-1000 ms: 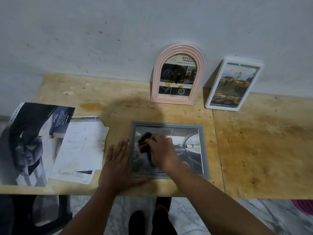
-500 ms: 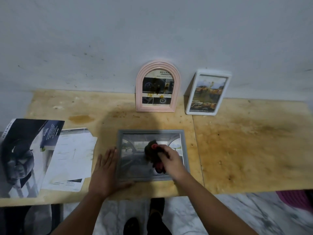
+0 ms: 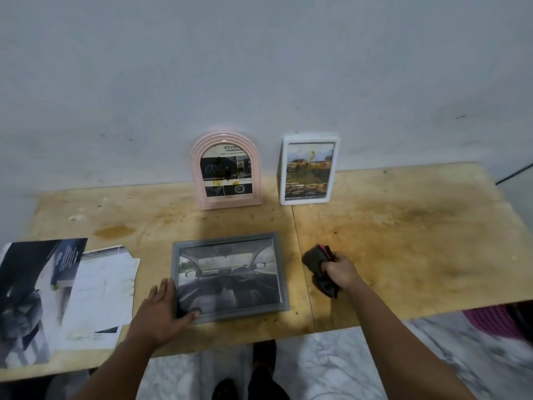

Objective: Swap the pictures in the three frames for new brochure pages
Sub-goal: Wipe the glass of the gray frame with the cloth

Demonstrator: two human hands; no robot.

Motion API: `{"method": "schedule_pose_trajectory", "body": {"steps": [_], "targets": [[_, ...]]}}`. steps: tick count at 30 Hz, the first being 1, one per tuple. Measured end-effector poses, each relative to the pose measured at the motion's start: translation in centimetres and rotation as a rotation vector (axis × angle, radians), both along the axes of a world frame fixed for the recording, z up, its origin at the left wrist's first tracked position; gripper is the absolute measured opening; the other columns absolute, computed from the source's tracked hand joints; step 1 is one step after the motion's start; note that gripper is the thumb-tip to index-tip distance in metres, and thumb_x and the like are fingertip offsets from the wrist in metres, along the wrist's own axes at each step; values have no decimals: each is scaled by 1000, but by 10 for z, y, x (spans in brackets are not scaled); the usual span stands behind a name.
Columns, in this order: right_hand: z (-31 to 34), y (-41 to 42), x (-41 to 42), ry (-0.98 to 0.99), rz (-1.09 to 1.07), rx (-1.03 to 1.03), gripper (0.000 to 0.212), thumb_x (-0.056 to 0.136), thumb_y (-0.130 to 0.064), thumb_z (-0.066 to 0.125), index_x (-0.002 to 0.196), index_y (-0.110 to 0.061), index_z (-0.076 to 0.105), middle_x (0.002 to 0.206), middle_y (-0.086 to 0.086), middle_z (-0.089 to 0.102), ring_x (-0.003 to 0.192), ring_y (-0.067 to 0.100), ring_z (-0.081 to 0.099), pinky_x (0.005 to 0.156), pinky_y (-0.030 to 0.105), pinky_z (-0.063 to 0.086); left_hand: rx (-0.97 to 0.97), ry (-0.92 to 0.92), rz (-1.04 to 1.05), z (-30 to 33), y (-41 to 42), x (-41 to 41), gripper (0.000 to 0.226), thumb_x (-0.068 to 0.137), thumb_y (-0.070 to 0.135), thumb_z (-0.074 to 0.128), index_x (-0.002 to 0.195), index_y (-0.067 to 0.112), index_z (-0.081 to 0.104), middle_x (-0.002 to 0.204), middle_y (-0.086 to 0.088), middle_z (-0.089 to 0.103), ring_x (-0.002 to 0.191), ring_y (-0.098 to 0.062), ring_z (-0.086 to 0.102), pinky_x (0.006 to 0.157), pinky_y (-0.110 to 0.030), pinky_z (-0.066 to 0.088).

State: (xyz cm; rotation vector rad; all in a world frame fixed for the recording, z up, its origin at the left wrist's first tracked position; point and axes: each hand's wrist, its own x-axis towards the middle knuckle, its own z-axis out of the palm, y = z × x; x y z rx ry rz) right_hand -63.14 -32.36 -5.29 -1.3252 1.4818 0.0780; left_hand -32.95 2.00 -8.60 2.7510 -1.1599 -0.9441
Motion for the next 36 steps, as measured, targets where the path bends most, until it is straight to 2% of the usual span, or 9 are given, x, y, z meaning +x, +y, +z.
{"method": "schedule_pose_trajectory", "body": {"steps": [4,7,11,14,18,22,26,31,36], "targets": [[-9,2,-18,277,138,-278,52,93,-26,65,140,-13,48,116,11,65,88,25,62,69,35,52,63,62,49,-10,7,-4,109,71,92,43,145,13,32,149,-16,45,131,-37,48,103,-50,51],[-6,12,-33,367,87,-356,63,92,-46,68,142,-17,44,129,16,53,108,36,59,87,46,55,0,115,107,2,7,-14,82,77,81,56,134,25,38,135,-6,55,117,-28,56,94,-43,55],[9,40,-21,189,121,-729,43,95,-34,64,135,-22,54,123,7,54,111,24,54,92,42,51,-113,112,204,21,-1,-21,45,89,62,66,106,30,39,110,-6,60,89,-26,60,73,-37,51],[8,57,9,7,213,-406,29,97,-27,64,126,-23,63,110,-4,65,92,8,60,86,30,53,-158,151,356,21,-9,-17,46,88,59,70,100,28,38,106,-9,58,88,-29,60,75,-39,52],[-9,81,48,-67,76,59,17,95,-35,68,104,-23,59,97,3,66,91,26,65,71,34,53,-167,221,517,9,-20,-7,54,79,74,67,94,28,44,109,-13,55,95,-34,61,88,-48,55],[-20,91,69,-43,110,-15,14,94,-28,68,91,-15,62,82,13,65,76,26,61,68,36,47,-132,209,618,-8,-28,2,78,69,95,53,99,23,60,104,-9,58,95,-34,62,91,-48,55],[-8,99,77,-59,146,7,20,94,-39,69,94,-19,68,89,8,71,86,26,67,82,42,55,-243,199,750,-27,-15,9,69,72,83,52,103,23,65,102,-10,66,91,-33,64,88,-53,56],[-1,121,100,-158,116,-55,24,95,-32,70,117,-25,63,106,-3,71,94,13,67,79,35,58,-472,252,796,34,-14,19,25,97,35,65,118,21,63,106,1,65,93,-23,61,84,-38,50],[20,140,154,-283,64,-129,37,94,-23,72,127,-28,58,108,2,67,99,20,67,73,25,55,-647,190,916,64,3,69,23,94,14,64,114,27,65,99,-3,71,90,-27,68,84,-48,59]]}}
